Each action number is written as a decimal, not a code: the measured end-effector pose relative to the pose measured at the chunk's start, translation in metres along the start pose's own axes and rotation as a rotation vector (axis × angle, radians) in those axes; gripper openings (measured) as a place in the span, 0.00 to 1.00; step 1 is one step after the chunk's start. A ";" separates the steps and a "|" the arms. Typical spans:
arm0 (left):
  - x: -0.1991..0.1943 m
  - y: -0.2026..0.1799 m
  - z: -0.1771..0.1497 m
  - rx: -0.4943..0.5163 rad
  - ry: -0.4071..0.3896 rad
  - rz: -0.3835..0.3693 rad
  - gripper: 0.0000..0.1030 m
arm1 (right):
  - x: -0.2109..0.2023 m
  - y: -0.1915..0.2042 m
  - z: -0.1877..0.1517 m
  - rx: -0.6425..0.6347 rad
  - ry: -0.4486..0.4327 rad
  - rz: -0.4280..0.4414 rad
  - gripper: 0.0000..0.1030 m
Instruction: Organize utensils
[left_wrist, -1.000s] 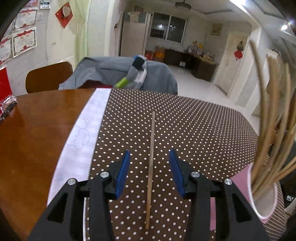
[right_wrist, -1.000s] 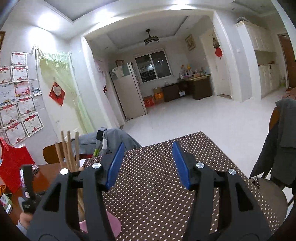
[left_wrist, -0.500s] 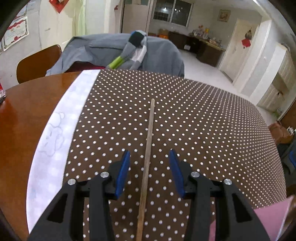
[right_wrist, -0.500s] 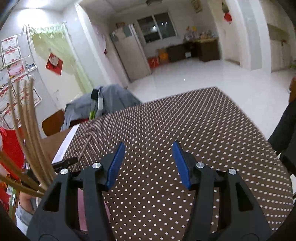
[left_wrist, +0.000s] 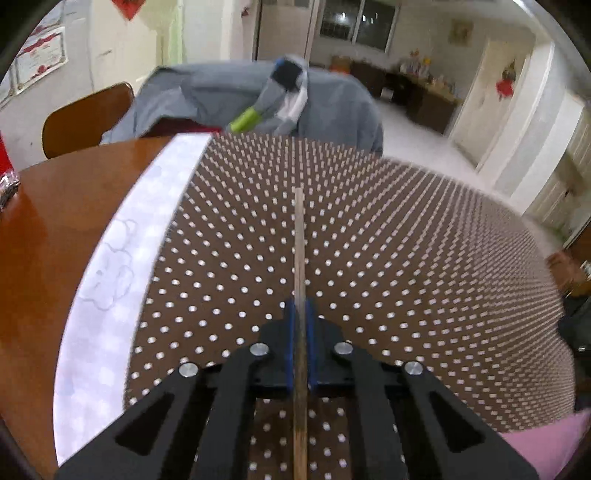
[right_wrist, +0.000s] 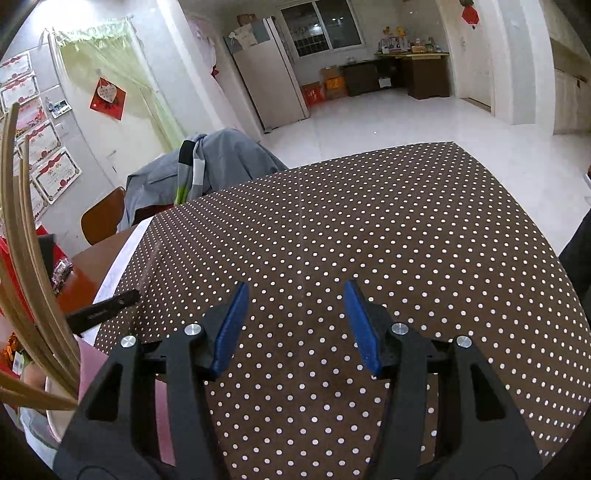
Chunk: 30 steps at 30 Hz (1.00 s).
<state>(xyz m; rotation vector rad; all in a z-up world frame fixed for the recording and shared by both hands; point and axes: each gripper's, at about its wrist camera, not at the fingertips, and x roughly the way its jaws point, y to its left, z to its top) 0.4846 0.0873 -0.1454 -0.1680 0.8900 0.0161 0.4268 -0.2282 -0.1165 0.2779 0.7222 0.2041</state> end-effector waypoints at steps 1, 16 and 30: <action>-0.011 0.002 -0.001 -0.002 -0.029 -0.010 0.06 | -0.004 -0.001 -0.001 0.005 -0.004 0.001 0.52; -0.195 0.010 -0.048 -0.067 -0.604 -0.260 0.06 | -0.113 -0.009 -0.013 0.066 -0.177 -0.017 0.52; -0.239 -0.036 -0.073 -0.078 -0.930 -0.379 0.06 | -0.196 0.035 -0.016 -0.039 -0.407 0.046 0.55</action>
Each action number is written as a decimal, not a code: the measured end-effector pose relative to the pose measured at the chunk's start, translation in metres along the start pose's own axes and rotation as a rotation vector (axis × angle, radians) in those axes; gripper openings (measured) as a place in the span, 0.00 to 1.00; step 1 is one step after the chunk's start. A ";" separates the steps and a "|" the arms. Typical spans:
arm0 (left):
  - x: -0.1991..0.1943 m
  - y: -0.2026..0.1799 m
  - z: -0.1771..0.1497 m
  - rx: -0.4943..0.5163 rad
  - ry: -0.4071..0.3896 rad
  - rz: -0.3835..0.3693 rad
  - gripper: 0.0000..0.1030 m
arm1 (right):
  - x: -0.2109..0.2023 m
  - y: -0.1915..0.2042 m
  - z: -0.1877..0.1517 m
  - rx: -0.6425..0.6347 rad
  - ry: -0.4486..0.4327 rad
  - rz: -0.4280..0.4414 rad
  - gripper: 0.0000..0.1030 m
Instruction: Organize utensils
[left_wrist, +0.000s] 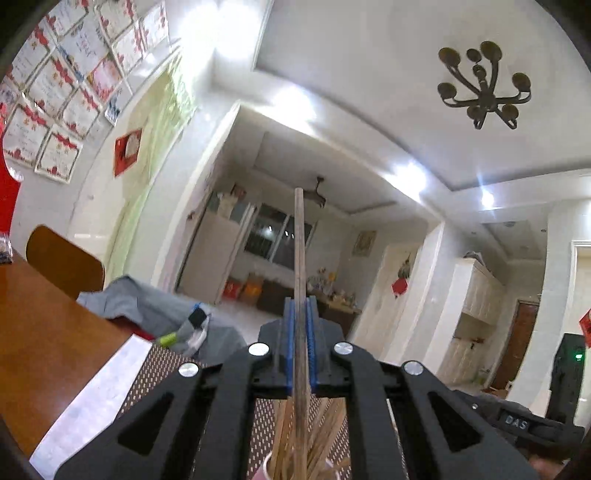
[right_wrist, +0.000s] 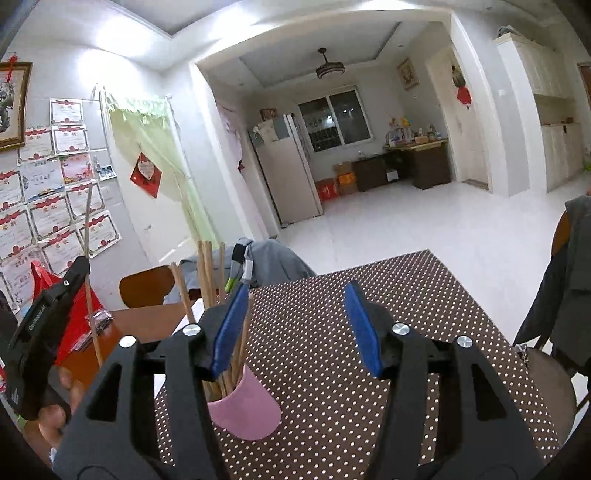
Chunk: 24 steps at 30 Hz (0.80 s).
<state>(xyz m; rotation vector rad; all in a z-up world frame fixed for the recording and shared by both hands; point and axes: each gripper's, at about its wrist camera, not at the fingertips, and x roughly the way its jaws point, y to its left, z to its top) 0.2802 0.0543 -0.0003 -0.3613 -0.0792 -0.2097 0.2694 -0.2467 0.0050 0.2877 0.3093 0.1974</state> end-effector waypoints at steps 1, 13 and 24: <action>0.002 -0.002 -0.001 0.002 -0.006 -0.001 0.06 | 0.002 -0.002 0.000 -0.001 -0.006 -0.001 0.55; 0.047 -0.016 -0.032 0.019 -0.039 0.034 0.06 | 0.043 -0.017 -0.005 -0.015 0.032 -0.015 0.55; 0.051 -0.031 -0.048 0.131 -0.085 0.080 0.06 | 0.048 -0.014 -0.001 -0.019 0.023 0.012 0.56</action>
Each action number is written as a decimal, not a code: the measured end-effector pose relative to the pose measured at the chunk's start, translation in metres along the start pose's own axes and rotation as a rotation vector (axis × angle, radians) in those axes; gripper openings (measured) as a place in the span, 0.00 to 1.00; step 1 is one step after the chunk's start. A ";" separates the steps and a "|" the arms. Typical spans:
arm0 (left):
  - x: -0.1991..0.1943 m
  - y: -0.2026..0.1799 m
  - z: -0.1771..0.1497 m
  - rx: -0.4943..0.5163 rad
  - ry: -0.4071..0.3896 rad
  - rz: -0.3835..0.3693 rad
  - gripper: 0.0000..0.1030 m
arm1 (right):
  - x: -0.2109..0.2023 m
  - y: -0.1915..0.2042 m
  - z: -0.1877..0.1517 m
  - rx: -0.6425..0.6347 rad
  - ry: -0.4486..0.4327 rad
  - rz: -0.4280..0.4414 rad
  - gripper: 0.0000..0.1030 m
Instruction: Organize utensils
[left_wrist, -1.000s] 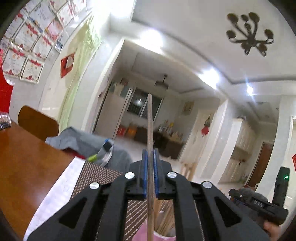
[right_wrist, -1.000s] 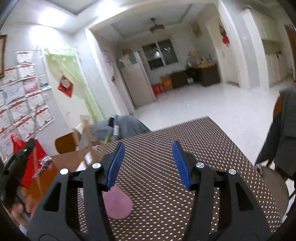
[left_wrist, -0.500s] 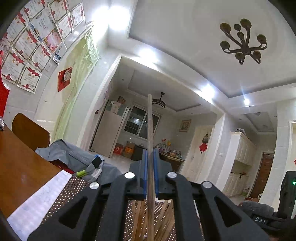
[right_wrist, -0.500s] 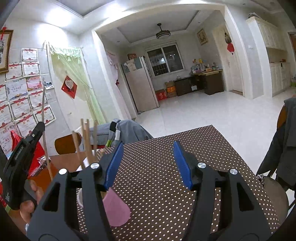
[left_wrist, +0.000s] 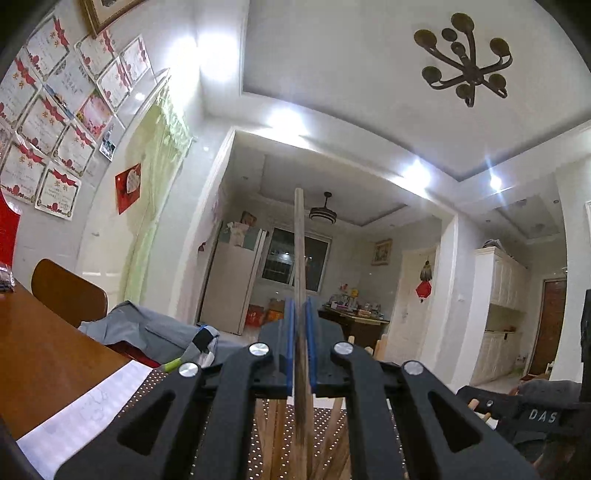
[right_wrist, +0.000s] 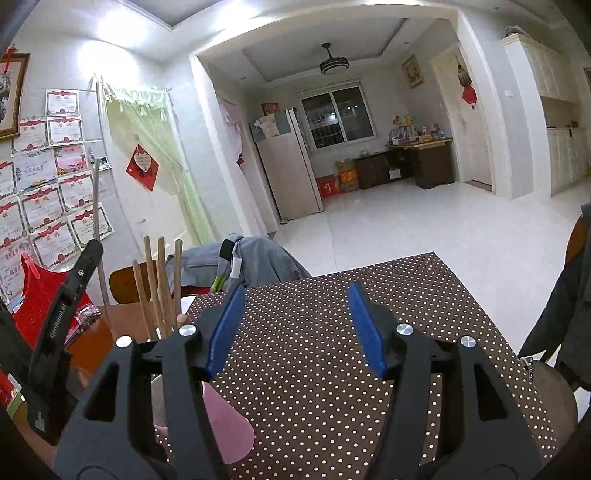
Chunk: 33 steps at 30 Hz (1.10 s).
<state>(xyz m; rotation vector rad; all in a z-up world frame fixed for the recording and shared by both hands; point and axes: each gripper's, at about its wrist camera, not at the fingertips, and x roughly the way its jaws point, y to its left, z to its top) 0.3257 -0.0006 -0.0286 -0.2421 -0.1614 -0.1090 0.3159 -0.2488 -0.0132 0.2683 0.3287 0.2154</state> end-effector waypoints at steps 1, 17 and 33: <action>0.000 -0.001 -0.002 0.005 -0.001 0.005 0.06 | 0.000 0.000 0.000 0.001 -0.001 0.001 0.56; -0.016 0.001 -0.018 0.062 0.093 0.014 0.06 | -0.004 0.005 0.001 0.009 -0.013 0.008 0.57; -0.057 -0.010 0.005 0.123 0.226 0.030 0.39 | -0.044 0.025 -0.008 -0.025 -0.018 -0.014 0.57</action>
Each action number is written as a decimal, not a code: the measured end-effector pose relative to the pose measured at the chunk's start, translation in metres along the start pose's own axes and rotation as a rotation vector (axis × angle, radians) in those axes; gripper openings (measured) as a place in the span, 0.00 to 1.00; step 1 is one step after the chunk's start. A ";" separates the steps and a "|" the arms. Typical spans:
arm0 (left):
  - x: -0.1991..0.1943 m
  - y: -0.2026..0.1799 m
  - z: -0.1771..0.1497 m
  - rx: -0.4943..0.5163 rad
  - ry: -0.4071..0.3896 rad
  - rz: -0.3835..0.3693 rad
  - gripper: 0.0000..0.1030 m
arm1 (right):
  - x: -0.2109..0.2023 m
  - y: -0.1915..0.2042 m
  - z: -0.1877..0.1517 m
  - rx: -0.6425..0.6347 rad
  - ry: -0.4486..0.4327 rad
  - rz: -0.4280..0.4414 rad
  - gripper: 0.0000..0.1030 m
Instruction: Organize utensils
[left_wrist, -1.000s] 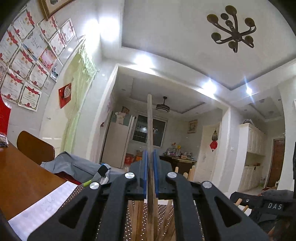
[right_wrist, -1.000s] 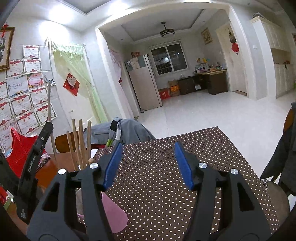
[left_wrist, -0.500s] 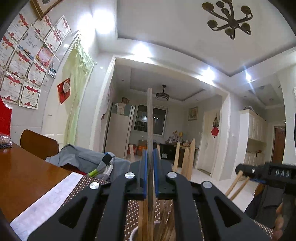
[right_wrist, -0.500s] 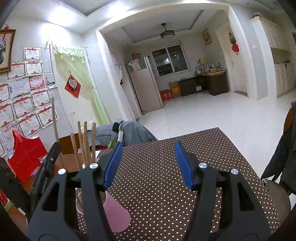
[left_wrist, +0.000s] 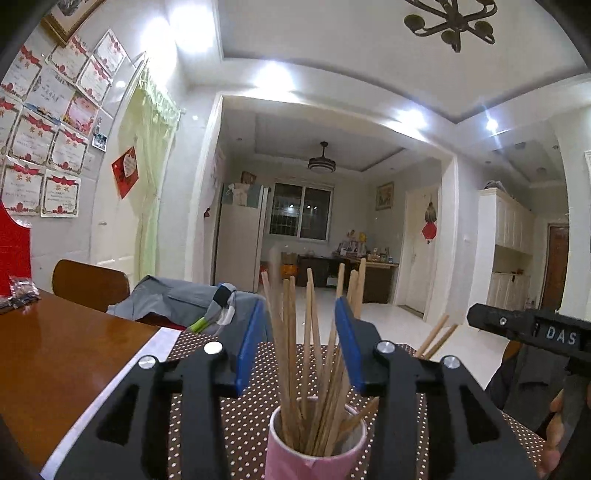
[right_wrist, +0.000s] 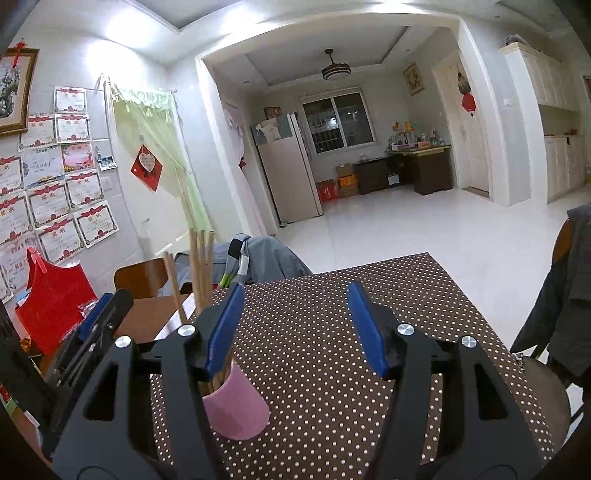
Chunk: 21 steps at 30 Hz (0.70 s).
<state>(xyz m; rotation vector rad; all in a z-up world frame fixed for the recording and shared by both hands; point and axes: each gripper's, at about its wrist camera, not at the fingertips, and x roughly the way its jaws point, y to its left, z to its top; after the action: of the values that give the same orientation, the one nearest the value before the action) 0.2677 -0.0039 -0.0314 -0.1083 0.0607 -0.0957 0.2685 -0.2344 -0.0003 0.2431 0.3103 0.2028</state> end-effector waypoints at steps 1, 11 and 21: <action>-0.004 0.000 0.003 0.000 0.012 -0.001 0.40 | -0.003 0.002 -0.001 -0.004 -0.001 -0.001 0.57; -0.060 -0.003 0.027 0.008 0.075 0.028 0.49 | -0.058 0.028 -0.009 -0.040 -0.012 0.026 0.58; -0.134 -0.008 0.045 0.025 0.074 0.041 0.53 | -0.123 0.049 -0.025 -0.077 -0.045 0.045 0.63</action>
<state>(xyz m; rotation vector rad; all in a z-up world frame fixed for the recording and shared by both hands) 0.1368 0.0063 0.0213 -0.0781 0.1357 -0.0597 0.1378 -0.2111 0.0240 0.1784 0.2515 0.2533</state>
